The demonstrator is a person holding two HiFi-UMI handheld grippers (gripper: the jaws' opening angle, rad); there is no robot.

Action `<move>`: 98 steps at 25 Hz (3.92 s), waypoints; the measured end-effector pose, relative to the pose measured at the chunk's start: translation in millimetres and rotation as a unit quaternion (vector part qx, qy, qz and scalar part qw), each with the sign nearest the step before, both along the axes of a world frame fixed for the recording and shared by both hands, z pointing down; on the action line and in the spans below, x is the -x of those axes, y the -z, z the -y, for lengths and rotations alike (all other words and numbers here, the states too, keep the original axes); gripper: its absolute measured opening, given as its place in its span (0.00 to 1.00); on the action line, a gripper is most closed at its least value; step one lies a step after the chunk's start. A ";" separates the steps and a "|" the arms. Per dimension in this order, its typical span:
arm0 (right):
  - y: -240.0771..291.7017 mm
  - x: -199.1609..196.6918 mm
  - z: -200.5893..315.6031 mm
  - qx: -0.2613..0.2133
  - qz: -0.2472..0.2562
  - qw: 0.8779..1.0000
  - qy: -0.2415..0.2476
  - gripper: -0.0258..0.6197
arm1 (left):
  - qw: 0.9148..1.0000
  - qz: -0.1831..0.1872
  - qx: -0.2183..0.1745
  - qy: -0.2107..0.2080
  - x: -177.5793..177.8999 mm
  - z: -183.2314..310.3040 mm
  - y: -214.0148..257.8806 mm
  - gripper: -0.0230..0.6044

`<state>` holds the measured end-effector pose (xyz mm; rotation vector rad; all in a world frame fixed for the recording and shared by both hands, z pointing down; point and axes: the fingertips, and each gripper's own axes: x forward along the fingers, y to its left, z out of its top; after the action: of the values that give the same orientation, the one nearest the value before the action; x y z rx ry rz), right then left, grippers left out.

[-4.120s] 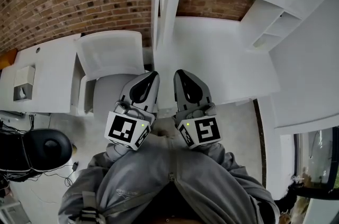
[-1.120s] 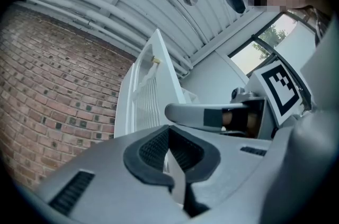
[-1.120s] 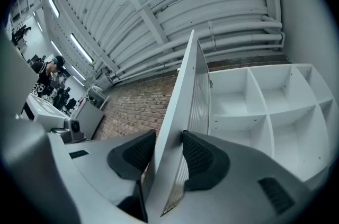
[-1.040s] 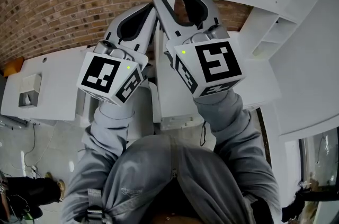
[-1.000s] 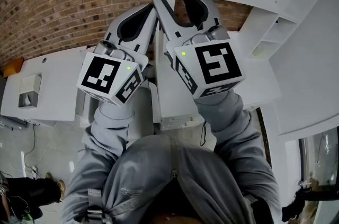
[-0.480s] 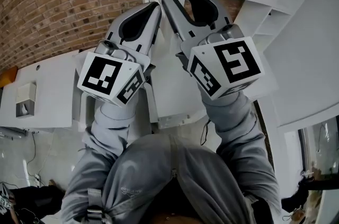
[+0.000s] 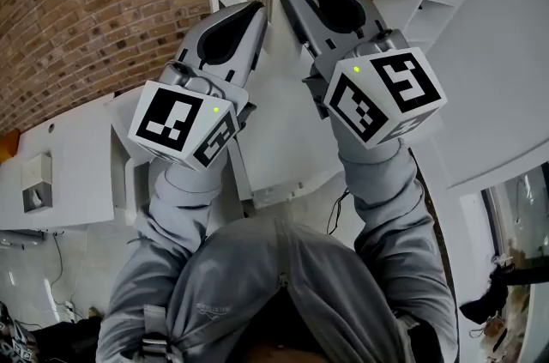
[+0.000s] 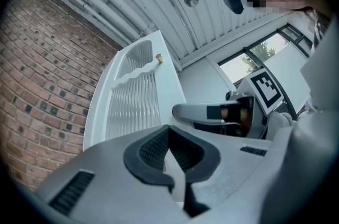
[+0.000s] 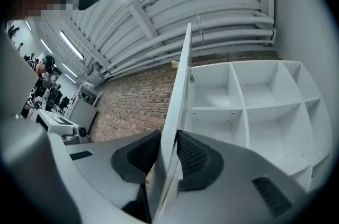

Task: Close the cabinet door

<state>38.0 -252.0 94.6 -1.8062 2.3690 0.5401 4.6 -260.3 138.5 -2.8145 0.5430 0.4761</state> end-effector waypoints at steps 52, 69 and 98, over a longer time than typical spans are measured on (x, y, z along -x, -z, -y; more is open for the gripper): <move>-0.7 -159.9 66.1 0.045 0.051 0.987 0.145 0.19 | 1.000 0.018 0.008 0.017 -160.1 61.0 -11.8 0.04; -11.2 -192.8 99.1 0.048 0.057 0.976 0.205 0.20 | 0.997 0.030 0.007 0.065 -189.5 92.6 -21.4 0.04; -3.6 -223.8 150.3 0.066 0.042 0.949 0.304 0.20 | 0.985 0.024 0.021 0.169 -227.3 133.5 -16.3 0.04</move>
<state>261.9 -402.3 98.2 -1.0009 2.7526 0.2223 231.9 -393.8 154.8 -2.6850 1.0064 0.3312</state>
